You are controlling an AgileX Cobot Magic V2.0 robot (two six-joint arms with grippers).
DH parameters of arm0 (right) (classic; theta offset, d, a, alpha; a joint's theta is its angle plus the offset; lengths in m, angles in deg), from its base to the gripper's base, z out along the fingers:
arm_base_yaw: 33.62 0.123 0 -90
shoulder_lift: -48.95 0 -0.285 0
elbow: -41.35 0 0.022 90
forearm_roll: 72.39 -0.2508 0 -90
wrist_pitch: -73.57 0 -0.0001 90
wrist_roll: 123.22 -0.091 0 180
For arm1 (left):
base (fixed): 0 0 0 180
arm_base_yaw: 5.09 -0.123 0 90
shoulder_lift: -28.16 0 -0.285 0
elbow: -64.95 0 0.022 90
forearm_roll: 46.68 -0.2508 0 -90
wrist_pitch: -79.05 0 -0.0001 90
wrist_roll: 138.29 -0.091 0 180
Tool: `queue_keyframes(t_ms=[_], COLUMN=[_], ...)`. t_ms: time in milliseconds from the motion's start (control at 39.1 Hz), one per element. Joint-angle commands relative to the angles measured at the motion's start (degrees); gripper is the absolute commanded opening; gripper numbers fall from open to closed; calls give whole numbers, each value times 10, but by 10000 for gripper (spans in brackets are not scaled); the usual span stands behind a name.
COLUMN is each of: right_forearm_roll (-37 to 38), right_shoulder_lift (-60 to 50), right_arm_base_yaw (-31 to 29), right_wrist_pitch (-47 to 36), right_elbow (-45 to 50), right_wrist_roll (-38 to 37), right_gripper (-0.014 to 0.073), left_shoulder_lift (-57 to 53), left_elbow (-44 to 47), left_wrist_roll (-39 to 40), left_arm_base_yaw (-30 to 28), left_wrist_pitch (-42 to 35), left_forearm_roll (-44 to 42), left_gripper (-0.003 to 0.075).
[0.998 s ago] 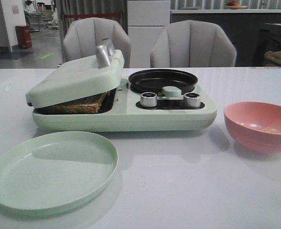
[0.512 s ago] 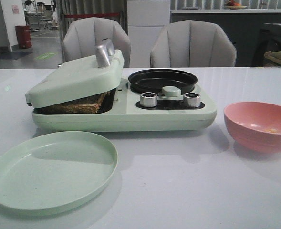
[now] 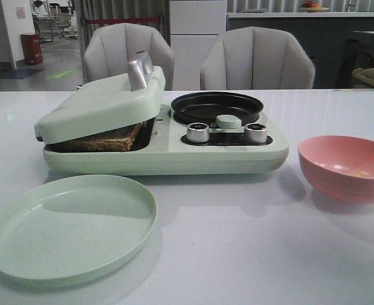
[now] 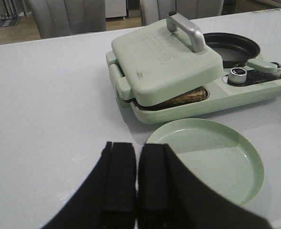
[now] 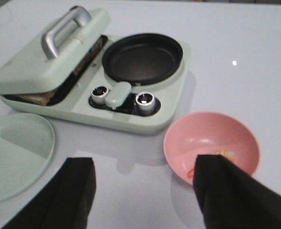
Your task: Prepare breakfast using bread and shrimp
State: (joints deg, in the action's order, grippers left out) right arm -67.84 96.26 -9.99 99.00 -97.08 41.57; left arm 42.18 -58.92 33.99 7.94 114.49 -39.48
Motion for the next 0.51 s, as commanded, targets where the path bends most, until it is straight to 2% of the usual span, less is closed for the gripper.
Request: queue_keyframes(t_ms=[0,282,486], right_forearm_roll=[4,1,-49], right_shoulder_lift=[52,165,225], right_arm_base_yaw=[-17,-128,-209], right_wrist_pitch=[-9,24,30], right_elbow=[-46,-133,-174], right_wrist_roll=[-5,-5,25], right_gripper=[540,540,540], left_shoulder_lift=[6,6,6], left_elbow=[-15,-15,-15], left_wrist_roll=[6,6,6], left_arm_base_yaw=[4,4,4], left_wrist_pitch=[-47,-45,-40], left_forearm_roll=[9,9,9], left_gripper=[113,114,114])
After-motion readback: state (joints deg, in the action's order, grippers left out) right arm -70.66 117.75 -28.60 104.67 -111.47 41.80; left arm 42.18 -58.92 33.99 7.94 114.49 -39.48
